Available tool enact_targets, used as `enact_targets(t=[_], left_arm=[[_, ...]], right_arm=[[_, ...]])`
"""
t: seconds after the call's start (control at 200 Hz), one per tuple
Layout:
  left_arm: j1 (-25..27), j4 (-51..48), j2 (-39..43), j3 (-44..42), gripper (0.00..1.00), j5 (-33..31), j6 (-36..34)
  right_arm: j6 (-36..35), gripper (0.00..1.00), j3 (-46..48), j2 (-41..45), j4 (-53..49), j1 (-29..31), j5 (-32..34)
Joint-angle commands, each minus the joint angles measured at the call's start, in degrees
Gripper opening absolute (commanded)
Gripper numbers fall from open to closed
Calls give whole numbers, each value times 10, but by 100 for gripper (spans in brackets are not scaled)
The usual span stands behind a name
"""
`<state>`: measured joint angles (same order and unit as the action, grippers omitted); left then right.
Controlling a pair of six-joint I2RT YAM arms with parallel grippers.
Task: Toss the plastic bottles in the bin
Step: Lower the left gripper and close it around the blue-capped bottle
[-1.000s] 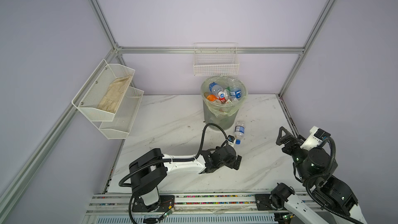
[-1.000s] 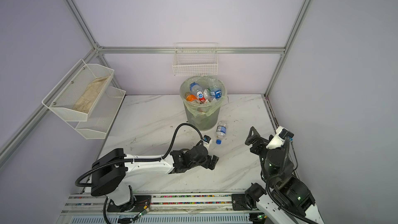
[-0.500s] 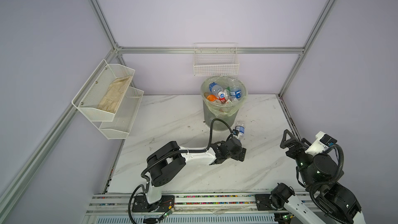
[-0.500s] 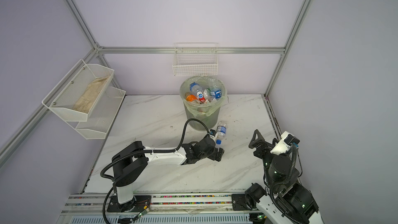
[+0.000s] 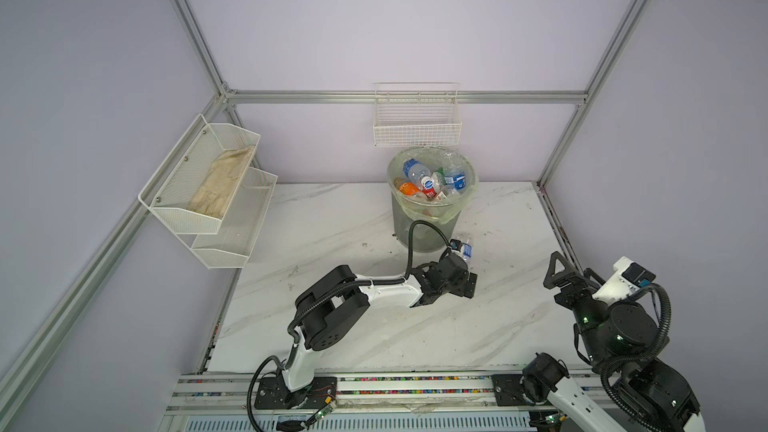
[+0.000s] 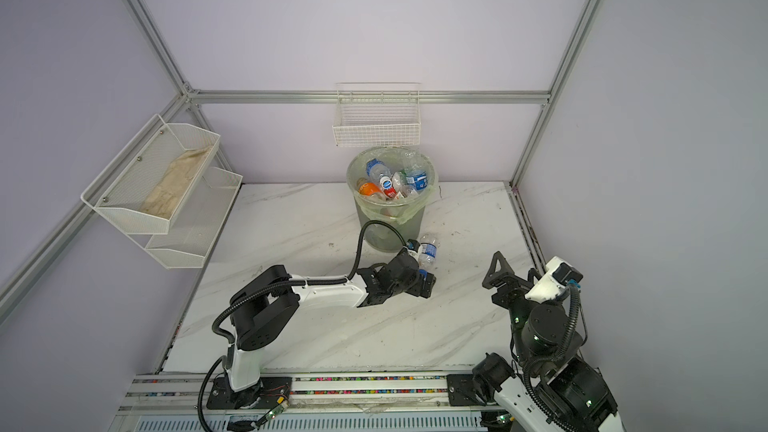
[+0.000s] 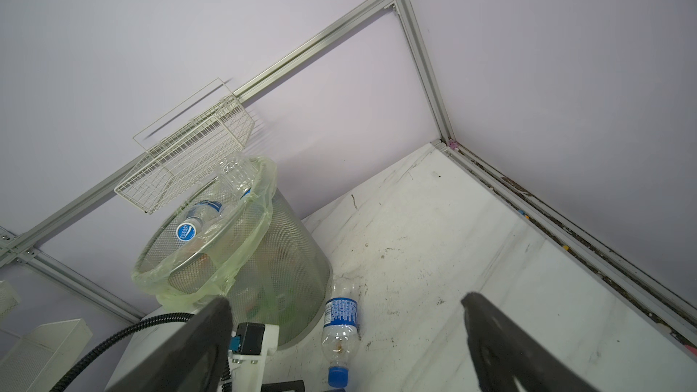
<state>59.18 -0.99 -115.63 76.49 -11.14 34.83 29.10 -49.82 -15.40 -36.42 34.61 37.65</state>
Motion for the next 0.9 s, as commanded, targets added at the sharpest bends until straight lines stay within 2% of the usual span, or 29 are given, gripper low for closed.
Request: enact_targets(t=[0.0,0.555,0.895], left_arm=[[-12,17,-13,74,99,-5,-21],[-37,-34,-115,215,99,17,-42],[-39,-48,-161,270,90,19,-43]], right_arm=[[4,97,6,8,-1,-1,4],[-1,97,5,-4,0,-2,14],[-6,97,6,-11,5,-1,8]])
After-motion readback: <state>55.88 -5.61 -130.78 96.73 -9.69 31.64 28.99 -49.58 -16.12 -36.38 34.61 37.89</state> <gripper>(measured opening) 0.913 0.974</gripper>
